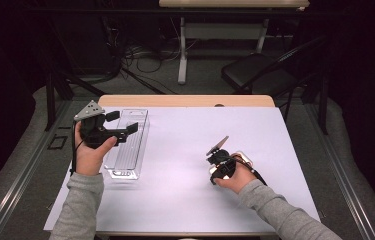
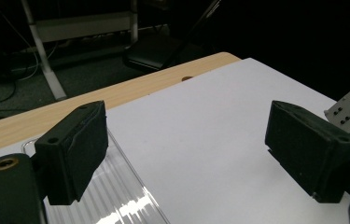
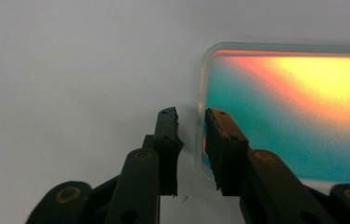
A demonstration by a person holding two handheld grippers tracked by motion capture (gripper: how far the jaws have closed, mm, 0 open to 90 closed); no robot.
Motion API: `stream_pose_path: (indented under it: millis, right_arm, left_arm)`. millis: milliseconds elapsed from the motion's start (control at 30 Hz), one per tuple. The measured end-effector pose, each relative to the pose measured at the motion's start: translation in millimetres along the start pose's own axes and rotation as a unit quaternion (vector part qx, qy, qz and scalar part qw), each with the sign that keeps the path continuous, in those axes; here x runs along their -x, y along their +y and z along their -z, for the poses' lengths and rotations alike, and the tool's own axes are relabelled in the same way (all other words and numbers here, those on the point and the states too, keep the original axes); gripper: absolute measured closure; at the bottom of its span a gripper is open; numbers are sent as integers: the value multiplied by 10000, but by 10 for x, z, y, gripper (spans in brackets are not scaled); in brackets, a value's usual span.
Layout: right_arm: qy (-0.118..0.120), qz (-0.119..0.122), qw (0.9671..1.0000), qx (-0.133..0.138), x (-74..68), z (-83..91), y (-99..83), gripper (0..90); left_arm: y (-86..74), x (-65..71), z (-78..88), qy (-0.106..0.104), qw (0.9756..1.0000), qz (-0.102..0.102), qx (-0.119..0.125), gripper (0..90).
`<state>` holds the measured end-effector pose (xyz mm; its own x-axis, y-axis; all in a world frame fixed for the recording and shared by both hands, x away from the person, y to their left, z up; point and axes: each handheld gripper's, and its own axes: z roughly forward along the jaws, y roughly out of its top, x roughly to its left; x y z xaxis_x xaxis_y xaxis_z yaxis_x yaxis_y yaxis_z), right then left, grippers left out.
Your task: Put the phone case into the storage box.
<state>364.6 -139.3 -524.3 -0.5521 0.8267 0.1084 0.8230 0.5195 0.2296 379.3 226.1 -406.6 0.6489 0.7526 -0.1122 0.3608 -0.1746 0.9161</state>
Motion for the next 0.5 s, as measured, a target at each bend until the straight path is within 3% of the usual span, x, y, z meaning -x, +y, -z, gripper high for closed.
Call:
stream_pose_path:
  millis: [267, 500]
  right_arm:
    - [-23, -64, 9999, 100, -3, -18, -12, 780]
    - [-87, -23, 10000, 3, -15, -8, -21, 809]
  left_arm:
    - [-3, -6, 1, 2, 10000, 1, 1, 135]
    - [-5, -6, -5, 2, 10000, 10, -6, 135]
